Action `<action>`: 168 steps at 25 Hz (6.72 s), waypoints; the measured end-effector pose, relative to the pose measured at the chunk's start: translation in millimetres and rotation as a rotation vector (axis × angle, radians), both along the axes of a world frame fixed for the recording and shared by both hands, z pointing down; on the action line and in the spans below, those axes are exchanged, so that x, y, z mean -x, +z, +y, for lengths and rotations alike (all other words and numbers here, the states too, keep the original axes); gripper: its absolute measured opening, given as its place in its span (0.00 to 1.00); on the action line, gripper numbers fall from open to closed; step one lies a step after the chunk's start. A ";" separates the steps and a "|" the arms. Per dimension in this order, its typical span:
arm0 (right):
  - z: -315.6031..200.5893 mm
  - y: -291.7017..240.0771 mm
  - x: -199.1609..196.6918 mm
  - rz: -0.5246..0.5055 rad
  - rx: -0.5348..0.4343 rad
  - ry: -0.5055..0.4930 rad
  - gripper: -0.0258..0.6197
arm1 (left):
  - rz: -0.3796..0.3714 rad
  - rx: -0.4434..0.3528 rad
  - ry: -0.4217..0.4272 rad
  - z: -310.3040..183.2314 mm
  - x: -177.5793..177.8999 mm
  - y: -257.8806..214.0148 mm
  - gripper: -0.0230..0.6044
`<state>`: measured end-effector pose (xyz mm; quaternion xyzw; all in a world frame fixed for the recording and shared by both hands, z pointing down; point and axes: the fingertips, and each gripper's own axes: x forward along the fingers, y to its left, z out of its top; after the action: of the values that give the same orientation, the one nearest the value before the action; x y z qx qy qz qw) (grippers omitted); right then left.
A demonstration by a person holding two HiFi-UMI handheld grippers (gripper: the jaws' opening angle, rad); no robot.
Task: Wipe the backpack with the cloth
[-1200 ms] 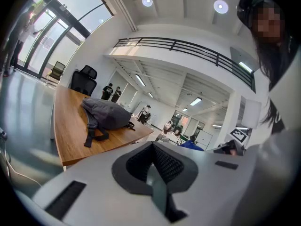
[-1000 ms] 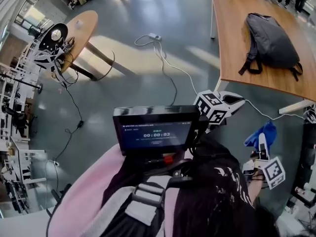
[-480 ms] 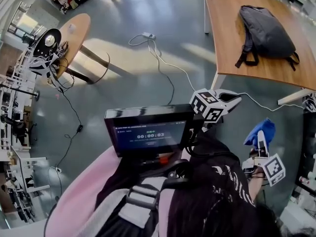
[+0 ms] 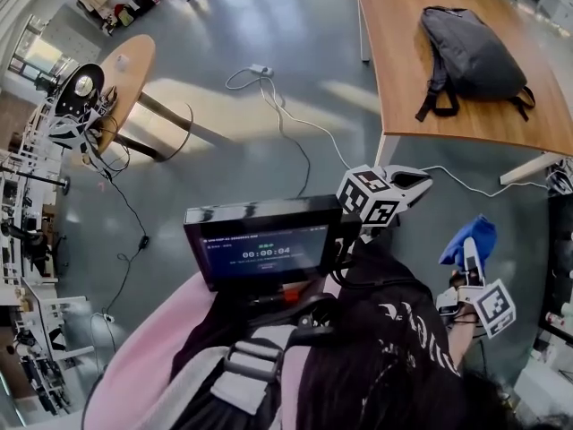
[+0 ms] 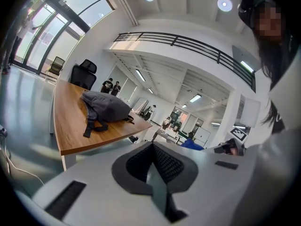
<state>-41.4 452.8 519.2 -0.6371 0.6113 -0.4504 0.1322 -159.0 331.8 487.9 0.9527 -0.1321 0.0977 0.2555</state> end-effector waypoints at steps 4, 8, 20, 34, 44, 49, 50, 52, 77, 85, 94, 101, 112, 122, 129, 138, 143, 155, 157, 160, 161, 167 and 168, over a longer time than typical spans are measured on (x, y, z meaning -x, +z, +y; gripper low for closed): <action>-9.3 3.9 -7.1 0.016 0.027 0.007 0.23 | -0.008 0.008 0.004 -10.1 -7.9 -2.9 0.04; -37.6 4.9 -13.2 0.034 0.041 -0.009 0.23 | 0.001 0.016 -0.003 -40.4 -18.9 1.8 0.04; -194.8 -19.7 -48.4 0.058 0.042 -0.030 0.23 | 0.058 0.010 -0.004 -210.3 -75.3 -7.6 0.03; -340.7 -5.6 -64.7 0.178 0.035 -0.317 0.23 | 0.021 0.091 -0.117 -293.7 -83.0 19.5 0.04; -401.9 47.2 -93.0 0.290 0.126 -0.715 0.23 | 0.020 0.103 -0.389 -330.8 -102.1 30.1 0.04; -411.0 58.4 -150.9 0.278 0.137 -0.805 0.23 | 0.016 0.093 -0.474 -332.6 -153.4 26.3 0.04; -412.6 61.7 -166.9 0.274 0.135 -0.817 0.23 | 0.012 0.087 -0.486 -331.7 -167.2 27.5 0.04; -415.3 69.1 -197.7 0.266 0.133 -0.837 0.23 | 0.001 0.079 -0.517 -329.7 -190.9 33.5 0.04; -455.2 74.4 -358.8 0.296 0.227 -0.696 0.23 | -0.030 0.104 -0.703 -356.2 -195.7 29.4 0.04; -468.2 75.8 -402.3 0.410 0.265 -0.703 0.23 | -0.053 0.124 -0.703 -352.7 -197.9 33.6 0.04; -487.6 82.8 -407.0 0.491 0.259 -0.797 0.23 | -0.084 0.136 -0.721 -347.7 -191.7 38.6 0.04; -514.8 88.0 -426.0 0.581 0.260 -0.852 0.23 | -0.088 0.151 -0.700 -344.0 -207.2 45.9 0.04; -586.9 91.2 -414.2 0.614 0.285 -0.844 0.23 | -0.081 0.152 -0.658 -396.7 -190.6 48.9 0.04; -630.3 83.8 -424.0 0.656 0.292 -0.874 0.23 | -0.075 0.181 -0.676 -400.1 -184.6 48.3 0.04; -678.9 81.9 -415.1 0.669 0.273 -0.908 0.23 | -0.081 0.203 -0.690 -414.1 -167.0 57.8 0.04; -754.6 80.6 -390.0 0.717 0.265 -0.944 0.23 | -0.036 0.216 -0.640 -448.1 -167.5 69.6 0.04; -784.9 80.9 -386.4 0.746 0.284 -0.956 0.23 | -0.014 0.228 -0.635 -456.2 -166.4 77.1 0.04; -870.1 69.3 -361.1 0.836 0.264 -1.007 0.23 | -0.006 0.252 -0.646 -475.8 -144.1 90.4 0.04; -885.7 64.2 -354.5 0.846 0.253 -1.012 0.23 | -0.005 0.257 -0.650 -477.5 -140.8 92.1 0.04; -903.9 62.2 -345.0 0.879 0.254 -1.029 0.23 | -0.012 0.263 -0.655 -478.2 -134.7 96.7 0.04; -908.0 63.3 -343.5 0.896 0.260 -1.036 0.23 | -0.015 0.263 -0.656 -477.9 -132.9 98.4 0.04; -921.7 68.1 -331.9 0.942 0.302 -1.074 0.23 | -0.005 0.262 -0.667 -482.8 -123.1 101.2 0.04; -923.5 69.1 -327.8 0.948 0.305 -1.084 0.23 | -0.001 0.261 -0.670 -484.2 -121.8 102.0 0.04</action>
<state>286.4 -470.7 588.3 -0.3830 0.7626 -0.2087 -0.4776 -37.2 -152.4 590.0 0.8160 -0.4234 0.0251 0.3927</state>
